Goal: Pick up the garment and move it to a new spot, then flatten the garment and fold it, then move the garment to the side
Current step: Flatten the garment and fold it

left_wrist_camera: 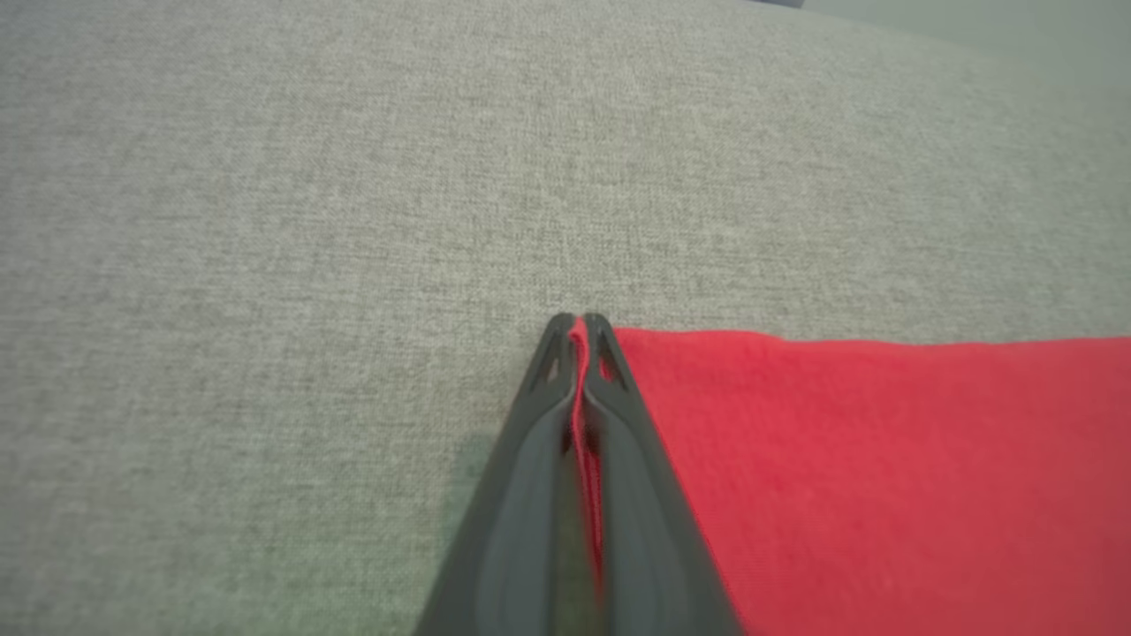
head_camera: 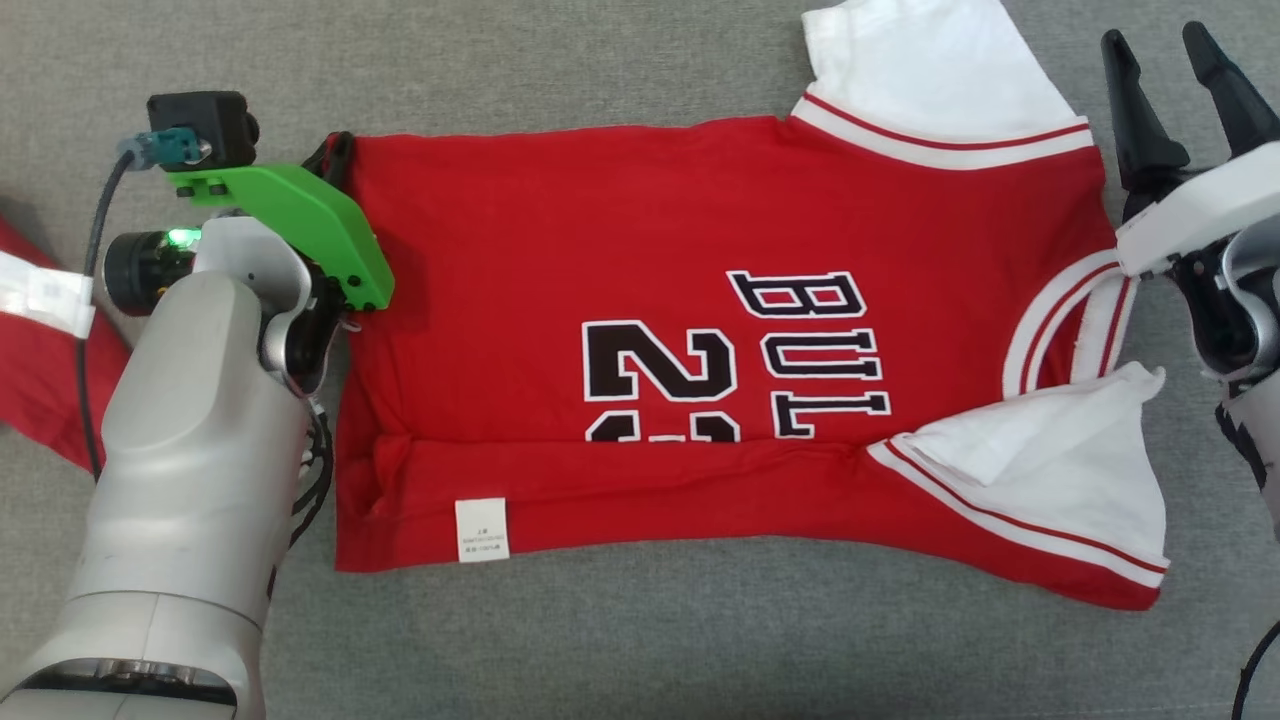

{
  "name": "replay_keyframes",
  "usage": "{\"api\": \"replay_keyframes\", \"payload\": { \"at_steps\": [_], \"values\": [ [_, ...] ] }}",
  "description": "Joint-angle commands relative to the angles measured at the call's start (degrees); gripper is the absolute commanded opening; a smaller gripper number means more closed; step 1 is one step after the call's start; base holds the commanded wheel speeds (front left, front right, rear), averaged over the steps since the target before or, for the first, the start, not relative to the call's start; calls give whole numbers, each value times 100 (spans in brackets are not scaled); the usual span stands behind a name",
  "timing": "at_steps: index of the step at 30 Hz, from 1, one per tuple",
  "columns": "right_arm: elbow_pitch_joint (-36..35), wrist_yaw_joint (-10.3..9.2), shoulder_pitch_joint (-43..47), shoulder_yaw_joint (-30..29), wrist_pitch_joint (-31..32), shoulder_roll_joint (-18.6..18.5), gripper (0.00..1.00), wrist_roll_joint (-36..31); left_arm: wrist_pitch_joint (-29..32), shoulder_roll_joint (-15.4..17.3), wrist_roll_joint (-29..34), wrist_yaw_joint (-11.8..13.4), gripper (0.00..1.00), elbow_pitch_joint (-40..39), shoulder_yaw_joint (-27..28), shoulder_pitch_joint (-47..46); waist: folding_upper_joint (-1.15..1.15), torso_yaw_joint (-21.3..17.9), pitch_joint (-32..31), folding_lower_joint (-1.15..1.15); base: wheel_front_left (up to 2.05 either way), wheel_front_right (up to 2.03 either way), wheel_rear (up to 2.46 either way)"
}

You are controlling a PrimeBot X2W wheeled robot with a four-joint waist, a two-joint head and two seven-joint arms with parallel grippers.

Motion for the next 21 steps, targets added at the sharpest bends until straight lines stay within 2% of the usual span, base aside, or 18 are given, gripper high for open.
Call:
{"api": "replay_keyframes", "payload": {
  "at_steps": [1,9,19,20,21],
  "values": [
    [152,-2,-234,110,48,-70,100,90,-34,-114,-6,-40,0,55,-88,-79,0,352,233,0,0,0,0],
    [1013,-3,-1280,890,399,-307,100,333,-255,-352,-148,-37,0,170,-429,-359,0,758,476,0,0,0,0],
    [1774,-3,-2102,1670,1159,-524,100,794,-423,-443,-455,-31,0,252,-866,-526,0,927,592,0,0,0,0],
    [1804,-2,-2152,1719,1209,-537,75,864,-441,-445,-487,-30,0,260,-898,-542,0,929,599,0,0,0,0],
    [1837,-2,-2173,1783,1328,-533,41,967,-464,-449,-520,-31,0,269,-936,-550,0,931,601,0,0,0,0]
  ]
}}
